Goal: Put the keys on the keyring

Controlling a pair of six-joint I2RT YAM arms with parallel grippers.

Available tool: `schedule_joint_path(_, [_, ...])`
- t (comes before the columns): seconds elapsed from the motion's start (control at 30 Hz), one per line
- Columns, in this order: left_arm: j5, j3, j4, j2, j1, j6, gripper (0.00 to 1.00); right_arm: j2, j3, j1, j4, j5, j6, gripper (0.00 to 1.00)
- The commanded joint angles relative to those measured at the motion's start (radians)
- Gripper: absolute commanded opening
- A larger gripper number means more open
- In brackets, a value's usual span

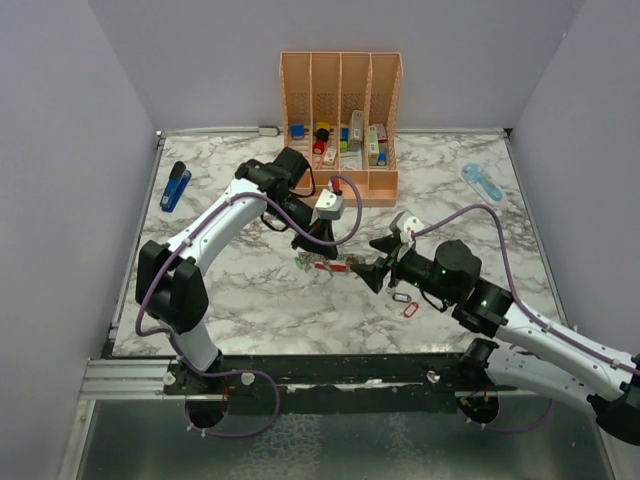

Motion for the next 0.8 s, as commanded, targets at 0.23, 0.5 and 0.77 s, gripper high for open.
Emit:
schedule_joint_path(0.23, [0.115,0.058,-0.139,-0.011,-0.015,0.096,0.0,0.026,-0.145,0.004,0.219,-0.064,-0.049,0.75])
schedule_joint_path(0.5, [0.112,0.116,-0.168,0.052,-0.021,0.094,0.0,0.12,-0.212,0.003,0.405,-0.05,-0.052,0.58])
schedule_joint_path(0.77, [0.077,0.12,-0.116,0.066,-0.031,0.017,0.0,0.184,-0.237,0.003,0.539,-0.039,-0.079,0.27])
